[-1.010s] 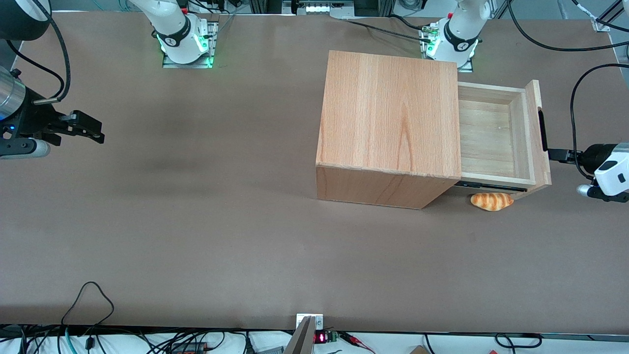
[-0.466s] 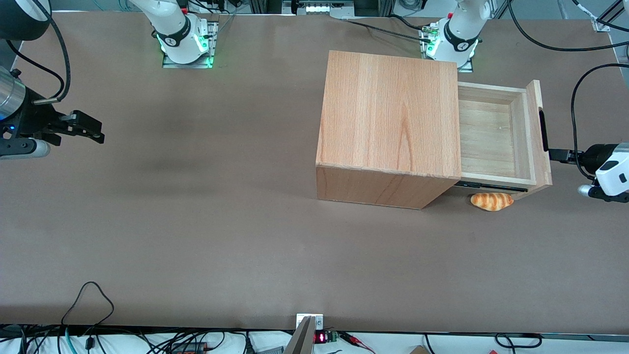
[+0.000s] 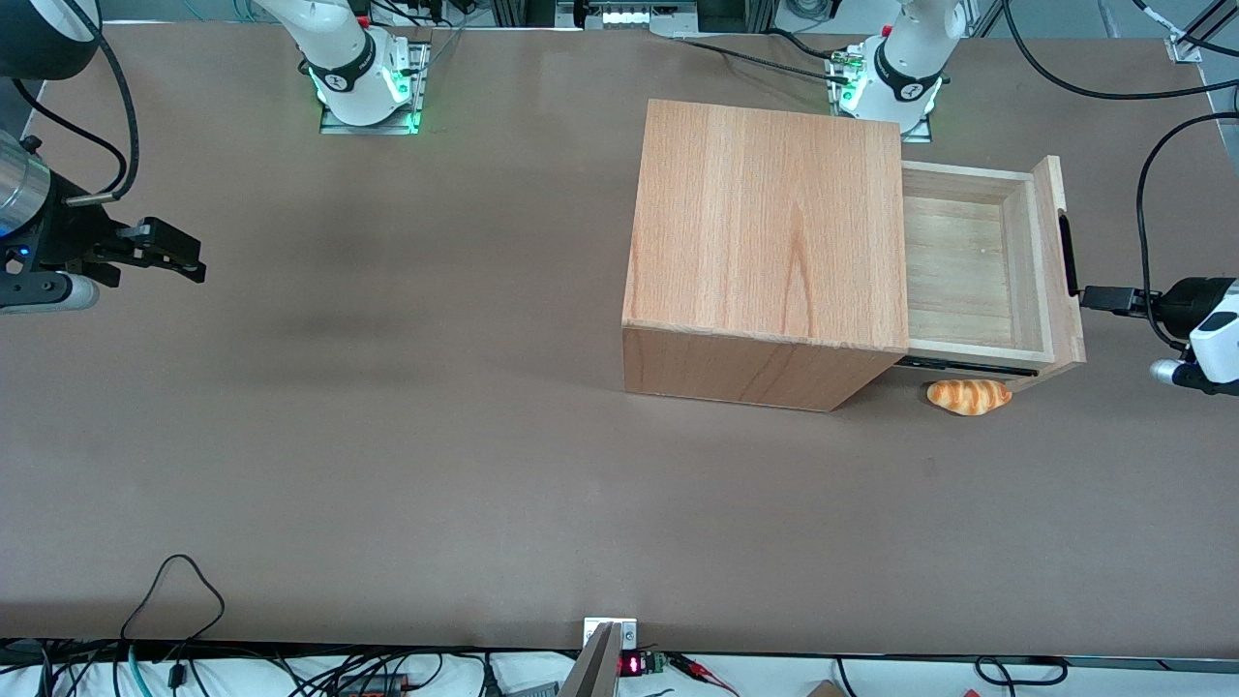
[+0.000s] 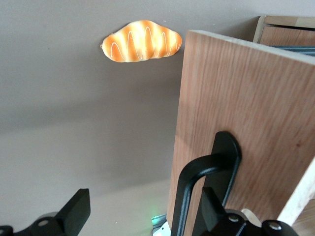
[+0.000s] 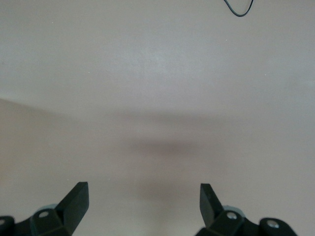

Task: Open top drawer with left arm

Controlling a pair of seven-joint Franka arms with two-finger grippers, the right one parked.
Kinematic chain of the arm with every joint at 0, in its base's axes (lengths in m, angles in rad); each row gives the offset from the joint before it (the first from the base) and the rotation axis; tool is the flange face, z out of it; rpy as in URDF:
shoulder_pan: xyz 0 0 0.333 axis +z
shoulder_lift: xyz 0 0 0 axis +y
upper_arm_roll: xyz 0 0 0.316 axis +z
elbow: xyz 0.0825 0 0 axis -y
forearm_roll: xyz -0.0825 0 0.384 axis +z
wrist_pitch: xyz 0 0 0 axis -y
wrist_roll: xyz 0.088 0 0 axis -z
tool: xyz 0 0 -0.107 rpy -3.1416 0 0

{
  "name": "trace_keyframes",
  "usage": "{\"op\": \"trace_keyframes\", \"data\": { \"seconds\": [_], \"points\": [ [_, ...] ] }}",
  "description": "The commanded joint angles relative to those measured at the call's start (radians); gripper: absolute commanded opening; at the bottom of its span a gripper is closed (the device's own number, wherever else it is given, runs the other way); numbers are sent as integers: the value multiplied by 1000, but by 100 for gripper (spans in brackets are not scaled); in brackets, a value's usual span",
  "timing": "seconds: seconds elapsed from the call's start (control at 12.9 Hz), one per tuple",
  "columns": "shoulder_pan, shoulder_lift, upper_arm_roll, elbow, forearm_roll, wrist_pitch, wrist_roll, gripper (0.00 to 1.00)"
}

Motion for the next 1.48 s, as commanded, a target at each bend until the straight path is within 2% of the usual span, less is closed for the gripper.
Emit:
{"op": "trace_keyframes", "data": {
  "seconds": [0.0, 0.16, 0.39, 0.62, 0.78, 1.09, 1.4],
  "points": [
    [8, 18, -4, 44, -15, -55, 2, 100],
    [19, 18, -3, 139, -2, -114, 2, 100],
    [22, 16, -7, 198, 3, -159, 0, 100],
    [10, -36, -21, 204, 3, -165, -56, 100],
    [-49, -80, -26, 205, 30, -167, -127, 100],
    [-129, -154, -35, 204, 34, -170, -208, 100],
    [-142, -208, -104, 198, 32, -164, -326, 100]
  ]
}}
